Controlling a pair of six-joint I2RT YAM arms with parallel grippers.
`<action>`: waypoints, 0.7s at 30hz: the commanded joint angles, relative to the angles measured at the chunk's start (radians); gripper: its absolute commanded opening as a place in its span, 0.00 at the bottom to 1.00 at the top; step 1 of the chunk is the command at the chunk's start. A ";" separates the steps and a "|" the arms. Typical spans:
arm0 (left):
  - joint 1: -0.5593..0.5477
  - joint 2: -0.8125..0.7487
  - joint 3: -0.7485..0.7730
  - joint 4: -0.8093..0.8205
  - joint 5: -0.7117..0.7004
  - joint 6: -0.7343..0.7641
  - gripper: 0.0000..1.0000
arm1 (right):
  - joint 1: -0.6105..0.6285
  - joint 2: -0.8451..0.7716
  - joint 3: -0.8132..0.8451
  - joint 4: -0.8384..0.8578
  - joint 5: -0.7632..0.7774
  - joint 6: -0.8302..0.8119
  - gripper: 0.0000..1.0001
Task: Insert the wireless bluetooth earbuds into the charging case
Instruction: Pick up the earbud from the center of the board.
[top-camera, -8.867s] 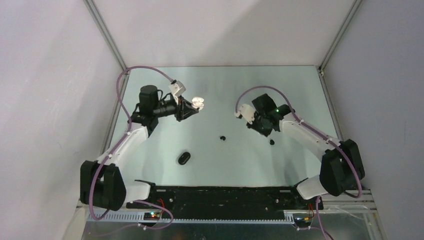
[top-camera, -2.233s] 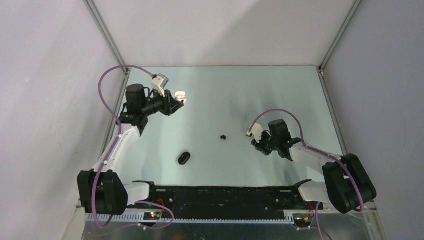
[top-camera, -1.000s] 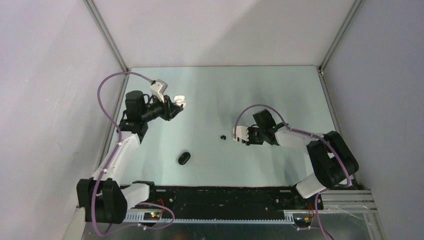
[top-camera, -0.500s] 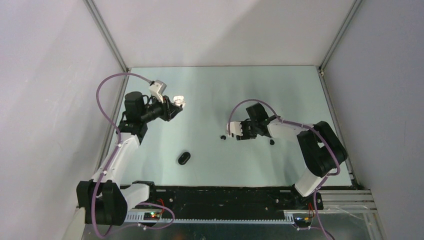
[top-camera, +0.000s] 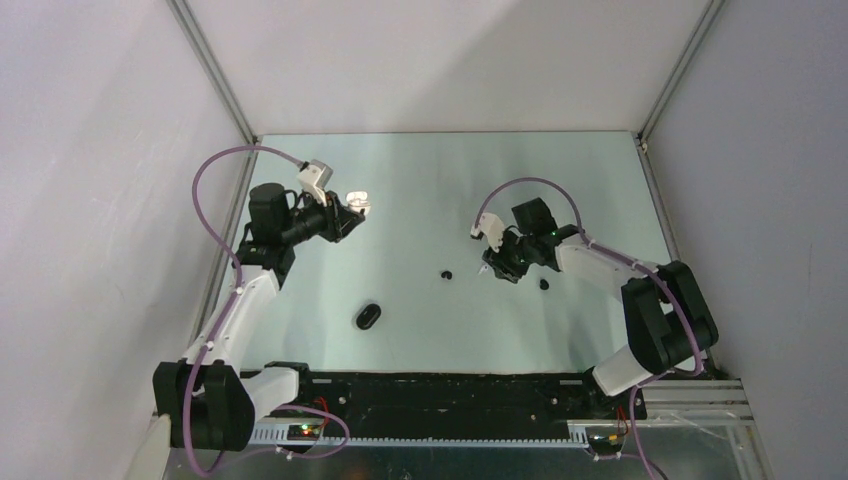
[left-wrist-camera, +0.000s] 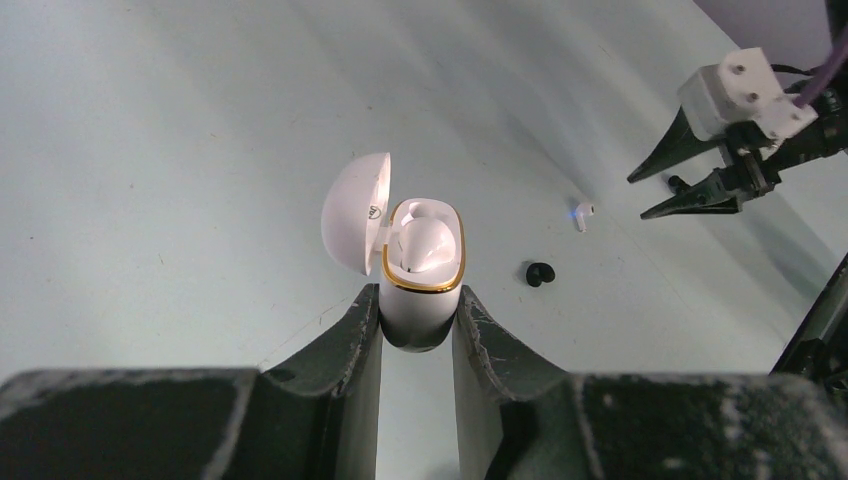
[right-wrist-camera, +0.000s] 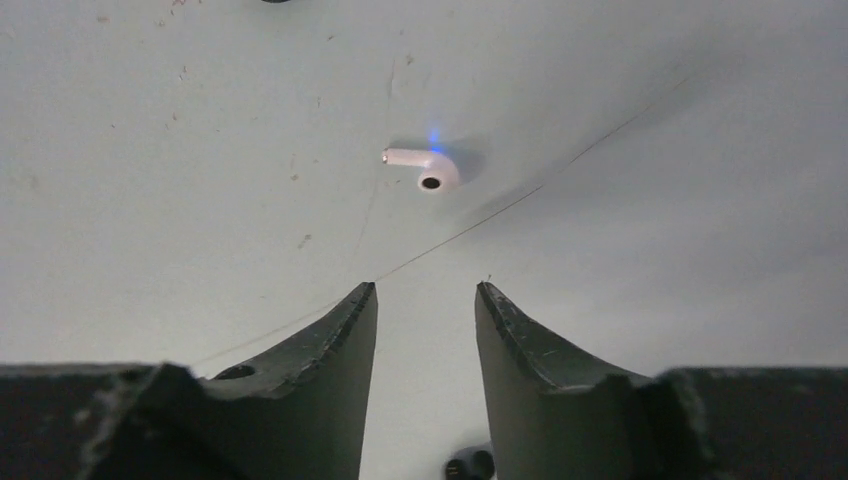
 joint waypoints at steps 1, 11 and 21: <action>0.010 -0.005 0.009 0.040 -0.006 -0.013 0.00 | 0.005 0.063 0.039 -0.051 0.055 0.281 0.43; 0.012 -0.017 -0.002 0.036 -0.019 -0.007 0.00 | -0.020 0.177 0.091 0.005 0.040 0.170 0.42; 0.023 -0.014 -0.004 0.034 -0.023 -0.005 0.00 | -0.011 0.262 0.195 -0.092 -0.071 0.092 0.40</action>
